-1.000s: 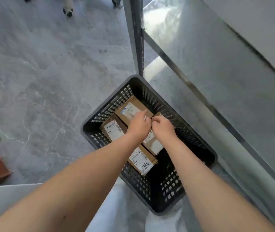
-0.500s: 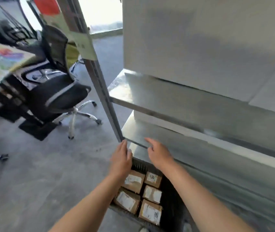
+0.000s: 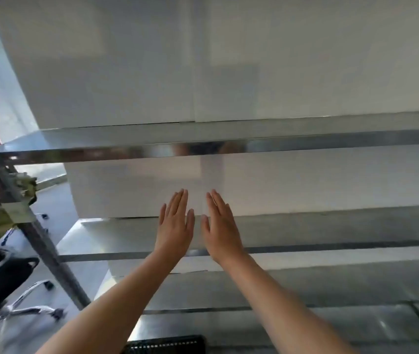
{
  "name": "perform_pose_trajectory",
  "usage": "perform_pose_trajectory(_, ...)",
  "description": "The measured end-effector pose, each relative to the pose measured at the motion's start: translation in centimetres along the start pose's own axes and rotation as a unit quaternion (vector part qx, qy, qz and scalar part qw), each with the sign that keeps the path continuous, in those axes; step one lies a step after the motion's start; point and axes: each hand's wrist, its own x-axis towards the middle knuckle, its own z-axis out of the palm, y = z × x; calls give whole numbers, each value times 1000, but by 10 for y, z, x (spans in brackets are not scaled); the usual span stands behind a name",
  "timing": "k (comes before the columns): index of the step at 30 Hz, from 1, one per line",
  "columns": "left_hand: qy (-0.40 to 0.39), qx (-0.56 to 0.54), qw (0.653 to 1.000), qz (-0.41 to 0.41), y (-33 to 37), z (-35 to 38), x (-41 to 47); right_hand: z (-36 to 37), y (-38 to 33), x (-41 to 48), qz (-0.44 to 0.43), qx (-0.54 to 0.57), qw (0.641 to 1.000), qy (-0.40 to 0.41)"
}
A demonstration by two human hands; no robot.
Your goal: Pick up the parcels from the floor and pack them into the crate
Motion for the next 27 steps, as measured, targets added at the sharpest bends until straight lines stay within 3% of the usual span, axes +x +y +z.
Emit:
perform_pose_trajectory(7,-50,-52,983,167,260,87,1,-216,171,-88,110,-162,976,97)
perform_pose_trajectory(13,-105,-94,943,302,428,151,-32,-362,261,-186,269,-234,920,161)
perform_pose_trajectory(18,-157,-100,894,407,516,212,-62,-422,314,-255,359,-268,872,200)
perform_pose_trajectory(27,-251,-143,828,480,628,335,-99,-472,419,-340,458,-275,822,194)
